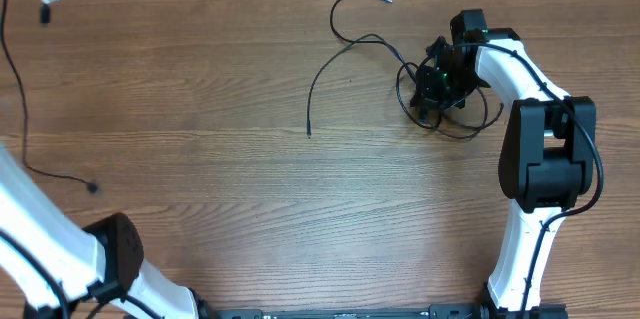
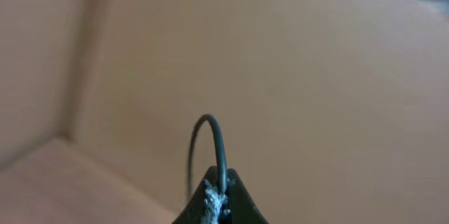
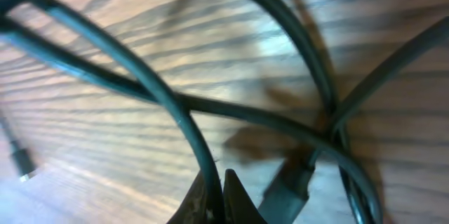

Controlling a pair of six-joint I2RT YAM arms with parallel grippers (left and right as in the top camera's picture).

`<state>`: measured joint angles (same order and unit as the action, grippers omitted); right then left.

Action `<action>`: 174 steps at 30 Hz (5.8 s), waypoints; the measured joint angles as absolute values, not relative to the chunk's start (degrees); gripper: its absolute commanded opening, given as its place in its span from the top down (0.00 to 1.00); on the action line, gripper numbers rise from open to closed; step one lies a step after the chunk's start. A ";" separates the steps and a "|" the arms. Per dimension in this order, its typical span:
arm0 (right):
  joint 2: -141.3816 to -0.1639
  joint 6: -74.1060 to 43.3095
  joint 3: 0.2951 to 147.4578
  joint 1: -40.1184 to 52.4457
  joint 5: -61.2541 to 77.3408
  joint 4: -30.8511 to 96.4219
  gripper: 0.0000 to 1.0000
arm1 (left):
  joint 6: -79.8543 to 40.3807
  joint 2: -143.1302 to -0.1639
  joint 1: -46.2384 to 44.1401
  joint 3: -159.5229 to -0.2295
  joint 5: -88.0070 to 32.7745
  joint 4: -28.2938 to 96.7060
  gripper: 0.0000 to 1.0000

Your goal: Untangle cables

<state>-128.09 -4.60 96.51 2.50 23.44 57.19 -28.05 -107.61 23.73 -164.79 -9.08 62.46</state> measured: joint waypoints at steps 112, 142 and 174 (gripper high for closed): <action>-117.47 -22.52 111.39 -1.26 -2.66 78.00 0.96 | -18.72 -94.02 6.17 -137.32 -8.40 60.07 0.96; -117.47 -9.30 100.64 -6.22 13.76 72.55 0.96 | -14.76 -102.41 12.51 -137.34 11.66 63.48 0.96; -110.93 -2.70 118.19 -0.01 49.45 72.47 0.96 | -20.18 -107.68 16.80 -137.34 -38.46 69.19 0.08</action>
